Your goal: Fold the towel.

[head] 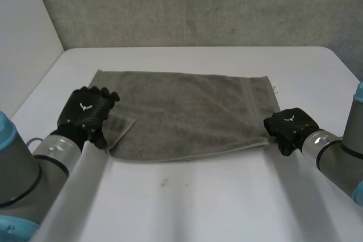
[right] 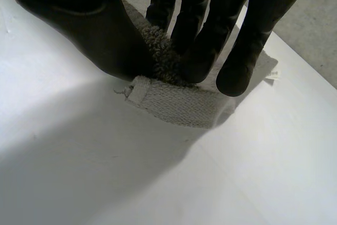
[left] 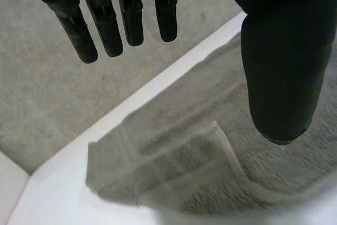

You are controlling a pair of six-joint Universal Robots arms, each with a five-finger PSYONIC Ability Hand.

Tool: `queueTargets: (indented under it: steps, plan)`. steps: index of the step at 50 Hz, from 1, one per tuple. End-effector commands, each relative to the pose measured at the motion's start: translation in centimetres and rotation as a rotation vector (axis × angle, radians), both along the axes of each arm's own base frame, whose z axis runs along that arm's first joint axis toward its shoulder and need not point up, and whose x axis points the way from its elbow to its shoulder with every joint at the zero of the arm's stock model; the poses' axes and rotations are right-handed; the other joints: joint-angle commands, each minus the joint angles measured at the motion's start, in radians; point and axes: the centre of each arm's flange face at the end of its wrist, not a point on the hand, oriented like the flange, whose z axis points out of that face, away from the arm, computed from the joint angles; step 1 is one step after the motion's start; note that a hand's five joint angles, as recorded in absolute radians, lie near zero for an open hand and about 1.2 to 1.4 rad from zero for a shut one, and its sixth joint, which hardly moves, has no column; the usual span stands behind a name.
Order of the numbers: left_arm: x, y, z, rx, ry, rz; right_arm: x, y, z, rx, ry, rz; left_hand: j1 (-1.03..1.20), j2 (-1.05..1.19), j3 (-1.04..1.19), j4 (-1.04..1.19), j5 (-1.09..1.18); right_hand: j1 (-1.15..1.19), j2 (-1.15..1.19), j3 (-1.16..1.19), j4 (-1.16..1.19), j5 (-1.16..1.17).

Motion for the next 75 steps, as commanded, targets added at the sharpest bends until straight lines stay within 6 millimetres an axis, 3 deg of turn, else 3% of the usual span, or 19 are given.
queueTargets:
  steps: [1,6,12,14,20,28,36,53,61,75]
  plan:
    - [0.9,-2.1,0.5,-0.030,-0.017,-0.021,0.2,0.4,-0.4,0.015,-0.011,0.026,0.036,0.042,0.042,0.041,0.047,0.079,0.097,0.059,0.059,0.075]
    - [0.4,-4.0,-1.0,0.003,-0.056,-0.131,0.2,0.5,-0.9,0.025,-0.008,0.028,0.121,0.127,0.127,0.126,0.132,0.079,0.097,0.059,0.059,0.075]
    - [0.2,-4.1,-3.0,0.131,-0.068,-0.143,0.2,0.5,-1.1,0.030,-0.005,0.027,0.115,0.121,0.121,0.120,0.126,0.079,0.097,0.059,0.059,0.075]
    - [-0.4,-3.8,-4.4,0.191,-0.078,-0.161,0.2,0.5,-1.2,0.031,-0.003,0.028,0.068,0.075,0.075,0.073,0.080,0.079,0.097,0.059,0.059,0.075]
    - [-1.8,-3.2,-5.8,0.221,-0.089,-0.205,0.2,0.5,-1.4,0.037,-0.002,0.028,0.021,0.027,0.027,0.026,0.032,0.079,0.097,0.059,0.059,0.075]
    - [-1.3,-5.4,-6.6,0.180,-0.130,-0.047,0.1,0.7,-1.6,0.044,-0.001,0.029,0.021,0.027,0.027,0.026,0.032,0.079,0.097,0.059,0.059,0.075]
    - [-1.1,-6.4,-7.5,0.164,-0.145,0.007,0.1,0.7,-1.7,0.044,0.000,0.030,0.036,0.042,0.042,0.041,0.047,0.079,0.097,0.059,0.059,0.075]
    - [0.7,-7.1,-6.5,0.118,-0.178,0.199,0.1,0.7,-1.6,0.042,0.001,0.031,0.039,0.045,0.045,0.044,0.050,0.079,0.097,0.059,0.059,0.075]
    - [2.7,-7.2,-6.6,0.122,-0.207,0.351,0.2,0.6,-1.5,0.037,0.000,0.031,0.036,0.042,0.042,0.041,0.047,0.079,0.097,0.059,0.059,0.075]
    - [3.9,-7.0,-3.1,-0.030,-0.137,0.403,0.1,0.6,-1.4,0.034,-0.001,0.030,0.030,0.036,0.036,0.035,0.041,0.079,0.097,0.059,0.059,0.075]
